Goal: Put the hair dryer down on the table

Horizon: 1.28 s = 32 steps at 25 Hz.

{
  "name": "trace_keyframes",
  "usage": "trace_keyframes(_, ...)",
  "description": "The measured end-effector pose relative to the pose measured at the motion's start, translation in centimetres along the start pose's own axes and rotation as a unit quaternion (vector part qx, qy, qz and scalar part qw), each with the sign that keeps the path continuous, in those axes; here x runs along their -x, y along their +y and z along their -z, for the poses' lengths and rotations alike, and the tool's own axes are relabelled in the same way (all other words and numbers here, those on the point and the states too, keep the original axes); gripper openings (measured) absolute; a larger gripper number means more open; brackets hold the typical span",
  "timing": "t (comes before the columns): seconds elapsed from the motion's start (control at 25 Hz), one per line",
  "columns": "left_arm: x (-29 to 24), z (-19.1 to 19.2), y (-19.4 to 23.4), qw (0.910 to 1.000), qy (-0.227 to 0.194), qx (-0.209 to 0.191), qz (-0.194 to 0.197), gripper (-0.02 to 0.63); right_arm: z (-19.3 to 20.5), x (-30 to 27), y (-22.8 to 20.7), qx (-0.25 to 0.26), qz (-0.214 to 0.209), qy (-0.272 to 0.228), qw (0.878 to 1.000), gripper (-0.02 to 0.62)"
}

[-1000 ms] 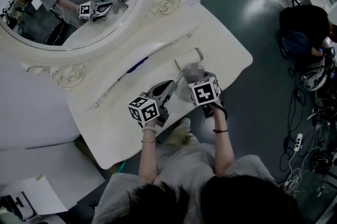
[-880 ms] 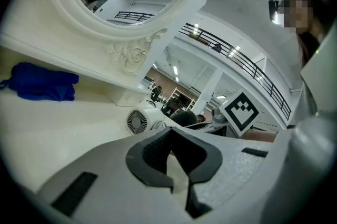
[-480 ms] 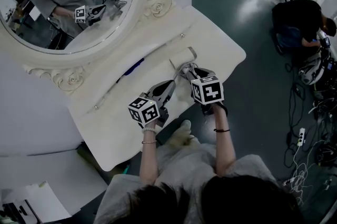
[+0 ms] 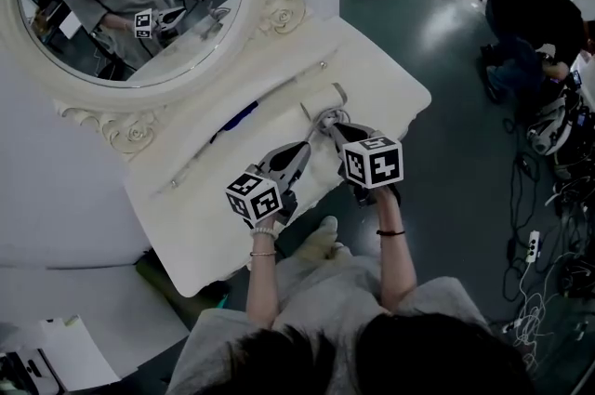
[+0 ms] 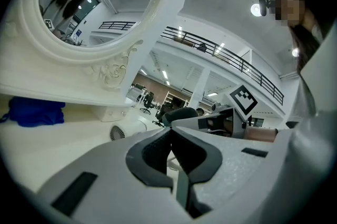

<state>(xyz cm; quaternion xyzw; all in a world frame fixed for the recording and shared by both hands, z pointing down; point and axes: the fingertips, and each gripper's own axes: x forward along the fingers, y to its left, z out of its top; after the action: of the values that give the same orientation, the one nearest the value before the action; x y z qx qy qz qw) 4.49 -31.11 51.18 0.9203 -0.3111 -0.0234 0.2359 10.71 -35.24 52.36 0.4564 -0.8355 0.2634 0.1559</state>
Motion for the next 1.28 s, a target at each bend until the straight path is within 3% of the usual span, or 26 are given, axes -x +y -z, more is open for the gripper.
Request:
trace_keyframes(0.24, 1.5, -1.1, -2.1, 0.9997, -0.012, -0.02, 0.006, 0.005, -1.8, 2.5, 2.4, 0.01, -0.039, -0.052, 0.998, 0.002)
trace_keyframes(0.72, 3.6, -4.4, -7.1, 0.9946, -0.042, -0.09, 0.031, 0.005, -4.3, 7.6, 6.0, 0.063, -0.073, -0.12, 0.988, -0.002)
trace_keyframes(1.28, 4.5, -4.6, -9.7, 0.99, -0.045, -0.122, 0.056, 0.005, -4.5, 9.8, 8.1, 0.093, -0.083, -0.157, 0.98, -0.002)
